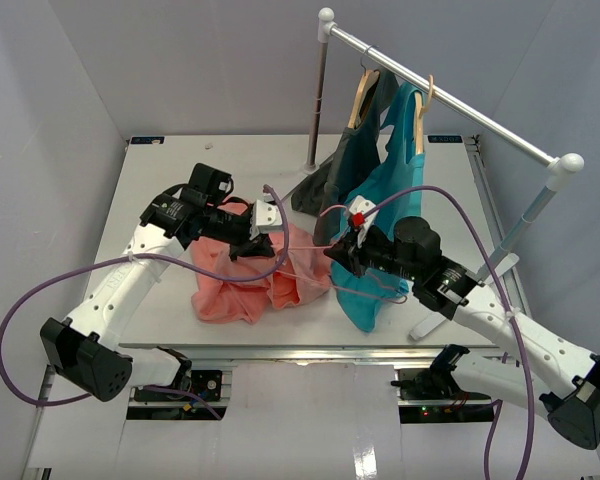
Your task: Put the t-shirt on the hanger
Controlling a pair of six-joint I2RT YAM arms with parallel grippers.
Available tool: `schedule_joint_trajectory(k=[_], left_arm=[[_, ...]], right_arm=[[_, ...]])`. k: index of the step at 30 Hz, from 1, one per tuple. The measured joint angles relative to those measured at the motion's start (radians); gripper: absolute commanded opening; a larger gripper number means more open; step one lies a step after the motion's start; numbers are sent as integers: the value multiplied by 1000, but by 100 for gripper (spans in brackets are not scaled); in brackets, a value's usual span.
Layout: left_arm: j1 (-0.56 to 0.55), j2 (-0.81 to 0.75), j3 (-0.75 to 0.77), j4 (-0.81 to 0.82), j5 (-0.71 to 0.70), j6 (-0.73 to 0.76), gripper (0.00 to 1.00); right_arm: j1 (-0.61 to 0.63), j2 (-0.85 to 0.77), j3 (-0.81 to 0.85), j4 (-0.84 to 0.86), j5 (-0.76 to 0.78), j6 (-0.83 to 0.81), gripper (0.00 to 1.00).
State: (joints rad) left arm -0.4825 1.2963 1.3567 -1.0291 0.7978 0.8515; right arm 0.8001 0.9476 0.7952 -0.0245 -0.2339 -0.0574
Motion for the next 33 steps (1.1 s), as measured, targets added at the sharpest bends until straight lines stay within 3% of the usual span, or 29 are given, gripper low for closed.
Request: schedule_joint_trajectory(k=[7, 21, 33], left_arm=[[22, -1, 0, -11, -1, 8, 0], [16, 20, -6, 5, -11, -6, 16], [-52, 63, 6, 49, 1, -42, 16]], right_arm=[[-13, 47, 8, 51, -29, 16, 8], [-23, 78, 32, 53, -47, 53, 8], [9, 156, 46, 103, -91, 82, 8]])
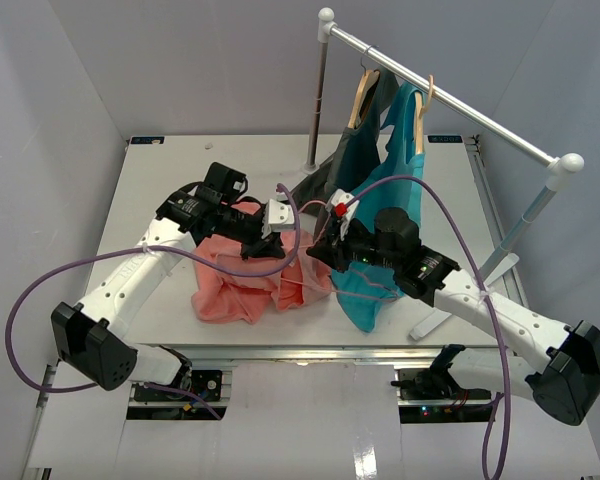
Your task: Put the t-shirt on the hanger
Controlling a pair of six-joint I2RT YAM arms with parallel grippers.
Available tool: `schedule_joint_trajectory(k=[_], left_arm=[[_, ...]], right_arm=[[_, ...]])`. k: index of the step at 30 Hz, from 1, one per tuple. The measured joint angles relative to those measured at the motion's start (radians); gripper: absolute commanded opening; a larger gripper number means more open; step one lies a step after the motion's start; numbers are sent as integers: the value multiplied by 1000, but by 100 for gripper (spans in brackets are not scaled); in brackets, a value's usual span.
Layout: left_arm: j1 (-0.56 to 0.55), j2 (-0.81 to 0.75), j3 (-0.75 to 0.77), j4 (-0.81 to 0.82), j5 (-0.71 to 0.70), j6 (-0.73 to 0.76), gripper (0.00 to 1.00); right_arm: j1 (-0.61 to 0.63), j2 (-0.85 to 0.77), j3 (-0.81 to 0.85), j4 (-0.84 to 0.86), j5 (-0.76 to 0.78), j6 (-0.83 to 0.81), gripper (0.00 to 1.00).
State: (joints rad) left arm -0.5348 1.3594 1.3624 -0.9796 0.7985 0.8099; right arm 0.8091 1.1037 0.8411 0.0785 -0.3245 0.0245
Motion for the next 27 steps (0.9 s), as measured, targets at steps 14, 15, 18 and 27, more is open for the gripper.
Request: schedule_joint_trajectory(k=[14, 15, 18, 27], left_arm=[[-16, 121, 49, 41, 71, -137, 0], [-16, 129, 53, 38, 71, -141, 0], [-14, 136, 52, 41, 74, -142, 0], [-28, 116, 14, 109, 55, -292, 0]], right_arm=[[60, 98, 7, 78, 82, 18, 8], [60, 101, 7, 76, 90, 19, 8], [60, 103, 7, 71, 105, 19, 11], [69, 83, 7, 46, 185, -27, 51]])
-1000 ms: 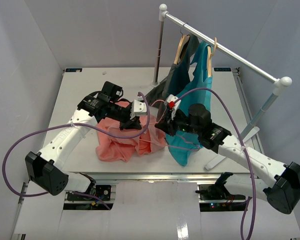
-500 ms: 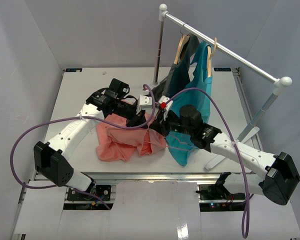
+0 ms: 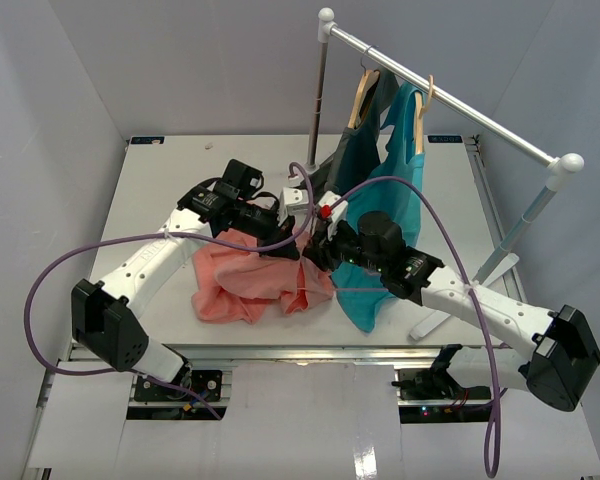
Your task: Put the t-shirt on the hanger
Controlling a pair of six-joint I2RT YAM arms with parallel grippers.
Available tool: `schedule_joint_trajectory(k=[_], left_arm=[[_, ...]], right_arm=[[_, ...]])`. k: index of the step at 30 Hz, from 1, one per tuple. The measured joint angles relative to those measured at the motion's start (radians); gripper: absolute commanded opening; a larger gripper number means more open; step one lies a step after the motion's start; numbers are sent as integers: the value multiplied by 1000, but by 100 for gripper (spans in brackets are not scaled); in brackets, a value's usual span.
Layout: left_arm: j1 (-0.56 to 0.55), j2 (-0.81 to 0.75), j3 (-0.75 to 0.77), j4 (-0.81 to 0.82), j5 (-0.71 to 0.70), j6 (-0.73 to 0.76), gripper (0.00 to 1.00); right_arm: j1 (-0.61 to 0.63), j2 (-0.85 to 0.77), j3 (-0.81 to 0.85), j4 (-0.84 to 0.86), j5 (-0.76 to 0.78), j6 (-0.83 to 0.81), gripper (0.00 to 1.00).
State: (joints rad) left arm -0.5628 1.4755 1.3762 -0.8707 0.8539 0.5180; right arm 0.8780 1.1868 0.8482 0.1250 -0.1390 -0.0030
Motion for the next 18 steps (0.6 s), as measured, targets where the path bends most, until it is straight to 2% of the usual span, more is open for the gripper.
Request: schedule_joint_trajectory(k=[4, 9, 18], left_arm=[[-22, -16, -20, 52, -77, -84, 0], [-34, -64, -121, 159, -178, -135, 0], [-37, -169, -198, 250, -365, -276, 0]], right_arm=[[0, -22, 0, -15, 52, -12, 58], [25, -96, 18, 6, 46, -3, 63], [35, -229, 42, 24, 49, 46, 65]])
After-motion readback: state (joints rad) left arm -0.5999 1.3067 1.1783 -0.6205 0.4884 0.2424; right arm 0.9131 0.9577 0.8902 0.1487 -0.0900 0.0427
